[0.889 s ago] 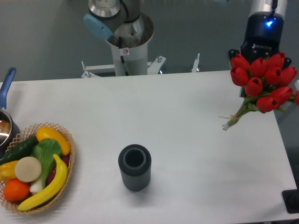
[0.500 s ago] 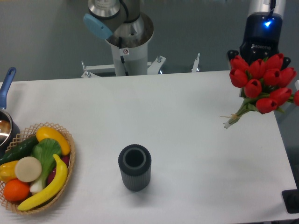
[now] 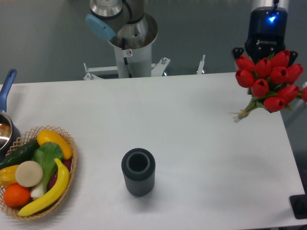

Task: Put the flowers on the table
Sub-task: 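Hold the red tulip bunch in the gripper and lift it slightly, then swing the held tulips over the table and lower them onto it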

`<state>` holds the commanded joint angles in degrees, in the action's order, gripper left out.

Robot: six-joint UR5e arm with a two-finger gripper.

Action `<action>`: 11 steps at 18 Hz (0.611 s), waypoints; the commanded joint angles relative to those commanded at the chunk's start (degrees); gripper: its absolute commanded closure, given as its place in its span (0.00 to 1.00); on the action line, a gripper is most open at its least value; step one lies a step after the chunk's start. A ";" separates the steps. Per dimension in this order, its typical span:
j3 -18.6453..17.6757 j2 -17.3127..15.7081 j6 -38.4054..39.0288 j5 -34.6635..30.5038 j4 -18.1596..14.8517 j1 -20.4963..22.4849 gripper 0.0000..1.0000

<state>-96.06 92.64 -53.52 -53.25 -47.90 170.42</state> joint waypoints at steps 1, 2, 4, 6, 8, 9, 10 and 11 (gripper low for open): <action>-0.62 -0.44 -0.18 -1.58 0.00 -0.52 0.59; -0.97 -0.70 -0.18 -4.12 0.00 -1.14 0.59; -1.06 -0.88 -0.27 -9.74 0.00 -2.89 0.59; -1.24 -0.53 -0.44 -14.41 0.00 -5.00 0.59; -1.50 -0.27 -3.06 -19.33 -0.09 -6.93 0.59; -1.41 0.43 -4.56 -21.79 -0.44 -7.99 0.59; -1.59 1.04 -5.53 -24.16 -0.70 -9.04 0.59; -1.85 1.57 -6.06 -26.53 -1.14 -10.62 0.59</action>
<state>-97.91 94.21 -59.58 -79.78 -49.04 159.80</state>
